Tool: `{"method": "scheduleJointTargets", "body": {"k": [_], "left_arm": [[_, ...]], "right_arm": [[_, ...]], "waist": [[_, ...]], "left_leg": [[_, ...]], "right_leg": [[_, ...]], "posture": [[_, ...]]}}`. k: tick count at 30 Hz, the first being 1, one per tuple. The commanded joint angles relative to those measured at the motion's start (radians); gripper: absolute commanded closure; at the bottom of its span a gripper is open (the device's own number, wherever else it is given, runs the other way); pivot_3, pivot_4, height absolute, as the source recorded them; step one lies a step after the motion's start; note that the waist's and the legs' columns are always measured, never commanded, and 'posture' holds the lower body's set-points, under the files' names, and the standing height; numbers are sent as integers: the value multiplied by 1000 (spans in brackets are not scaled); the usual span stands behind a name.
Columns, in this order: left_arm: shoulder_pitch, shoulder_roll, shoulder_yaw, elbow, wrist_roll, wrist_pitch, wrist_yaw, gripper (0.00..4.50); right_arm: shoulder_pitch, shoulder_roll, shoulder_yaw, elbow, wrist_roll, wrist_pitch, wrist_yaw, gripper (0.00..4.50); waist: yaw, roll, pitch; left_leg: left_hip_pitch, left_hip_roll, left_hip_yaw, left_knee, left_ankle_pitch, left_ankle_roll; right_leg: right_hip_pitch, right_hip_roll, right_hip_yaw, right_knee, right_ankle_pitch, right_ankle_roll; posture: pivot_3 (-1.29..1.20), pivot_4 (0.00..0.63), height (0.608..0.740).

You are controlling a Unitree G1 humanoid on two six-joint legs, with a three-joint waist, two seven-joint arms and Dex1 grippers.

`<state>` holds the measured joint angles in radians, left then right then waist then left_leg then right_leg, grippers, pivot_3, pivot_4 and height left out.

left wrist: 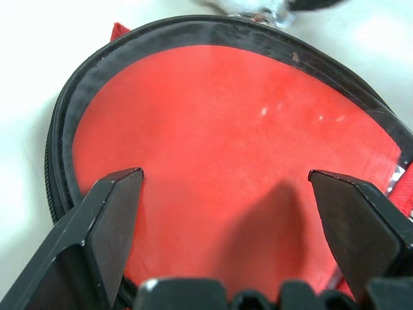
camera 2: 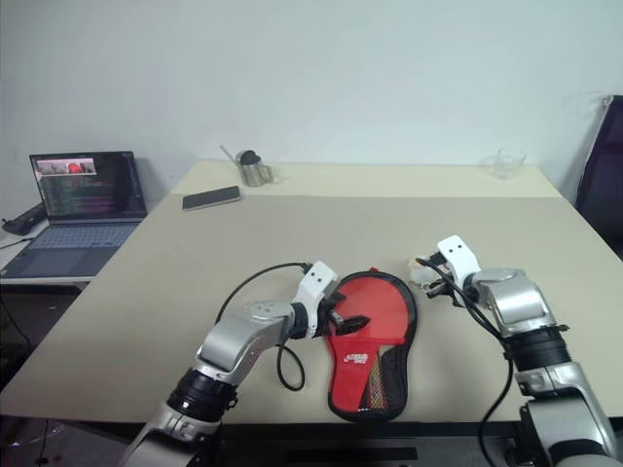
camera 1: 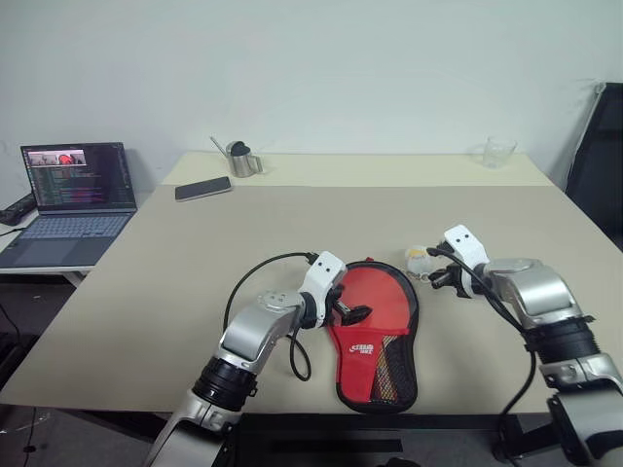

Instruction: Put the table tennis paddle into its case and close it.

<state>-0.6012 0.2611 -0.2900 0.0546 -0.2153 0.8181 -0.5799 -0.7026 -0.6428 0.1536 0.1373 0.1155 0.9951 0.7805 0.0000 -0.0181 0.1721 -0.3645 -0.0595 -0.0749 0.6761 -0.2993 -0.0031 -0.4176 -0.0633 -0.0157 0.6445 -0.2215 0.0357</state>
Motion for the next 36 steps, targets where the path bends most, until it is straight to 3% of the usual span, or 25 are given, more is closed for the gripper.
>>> {"method": "scheduleJointTargets", "body": {"k": [1,16,36], "left_arm": [[9,-4,-35,67,24,11,-15,0],[-6,-14,-46,102,52,-12,-45,0],[-17,-25,-52,128,80,-27,-64,0]], "right_arm": [[28,-65,40,-107,37,21,87,4459],[186,-284,153,-354,84,-73,302,4459],[308,-360,163,-502,130,-168,420,4459]], "waist": [[1,0,0],[14,0,0],[23,0,0]], "left_leg": [[0,0,0,0,0,0],[0,-1,-3,0,0,-1],[0,0,-4,0,-1,-1]], "right_leg": [[0,0,0,0,-2,3],[3,-2,-4,-2,-5,8],[4,-2,-5,-3,-5,8]], "posture": [[0,150,740],[0,150,740],[0,150,740]]}}
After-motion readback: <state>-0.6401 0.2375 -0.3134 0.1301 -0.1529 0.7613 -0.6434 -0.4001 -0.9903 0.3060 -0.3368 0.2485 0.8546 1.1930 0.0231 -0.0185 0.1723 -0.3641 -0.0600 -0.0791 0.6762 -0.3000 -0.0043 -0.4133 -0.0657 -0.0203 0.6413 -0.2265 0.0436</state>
